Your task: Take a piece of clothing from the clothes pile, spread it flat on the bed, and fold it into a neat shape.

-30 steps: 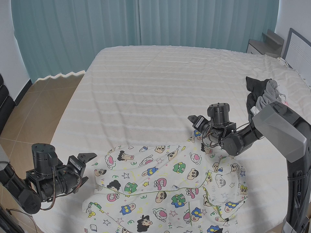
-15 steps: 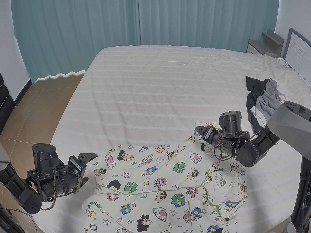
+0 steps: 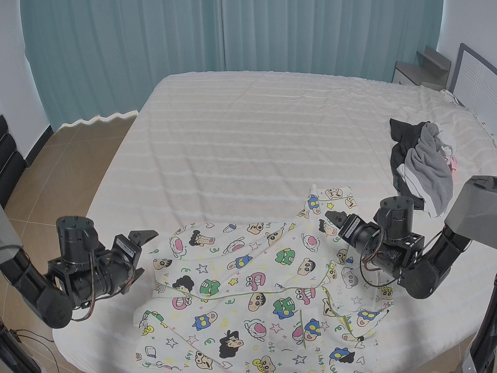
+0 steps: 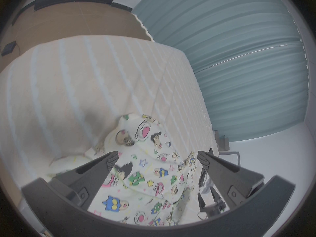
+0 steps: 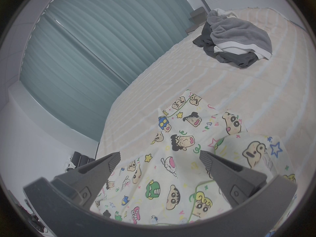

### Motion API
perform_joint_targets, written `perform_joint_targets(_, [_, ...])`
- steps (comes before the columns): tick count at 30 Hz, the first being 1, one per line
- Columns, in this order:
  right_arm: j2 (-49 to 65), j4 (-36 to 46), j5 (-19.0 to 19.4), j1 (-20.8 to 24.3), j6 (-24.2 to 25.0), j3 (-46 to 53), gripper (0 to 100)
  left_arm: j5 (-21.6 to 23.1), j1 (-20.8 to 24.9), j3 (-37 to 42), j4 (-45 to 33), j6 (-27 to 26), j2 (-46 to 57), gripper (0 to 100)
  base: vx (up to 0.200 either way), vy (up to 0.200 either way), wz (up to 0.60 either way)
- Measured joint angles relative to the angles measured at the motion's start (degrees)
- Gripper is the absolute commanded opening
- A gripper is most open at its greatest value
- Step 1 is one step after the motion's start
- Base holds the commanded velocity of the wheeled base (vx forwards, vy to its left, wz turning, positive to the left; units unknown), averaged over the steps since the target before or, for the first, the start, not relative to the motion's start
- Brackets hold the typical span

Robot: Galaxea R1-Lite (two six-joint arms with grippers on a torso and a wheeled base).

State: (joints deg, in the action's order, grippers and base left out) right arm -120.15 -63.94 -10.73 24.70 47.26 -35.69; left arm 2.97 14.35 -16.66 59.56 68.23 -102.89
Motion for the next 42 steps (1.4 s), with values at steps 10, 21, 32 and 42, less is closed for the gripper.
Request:
perform_joint_targets(10, [4.55, -5.45, 1.78, 0.88, 2.24, 7.03, 100, 0.88, -5.84, -24.10, -23.66, -7.01, -6.99, 100, 0.000, 0.000, 0.00])
perform_joint_targets(21, [7.31, -8.42, 2.96, 2.56, 3.45, 11.11, 100, 11.80, -11.81, -49.96, -44.81, -27.61, -20.85, 100, 0.000, 0.000, 0.00])
perform_joint_targets(32, [8.33, -9.87, 3.18, 4.85, 3.60, 13.12, 100, 17.05, -12.86, -57.37, -50.07, -30.20, -30.93, 100, 0.000, 0.000, 0.00])
perform_joint_targets(42, [8.17, -10.35, 3.18, 4.95, 3.56, 13.53, 100, 17.85, -9.91, -56.52, -50.09, -27.56, -31.27, 0, 0.000, 0.000, 0.00])
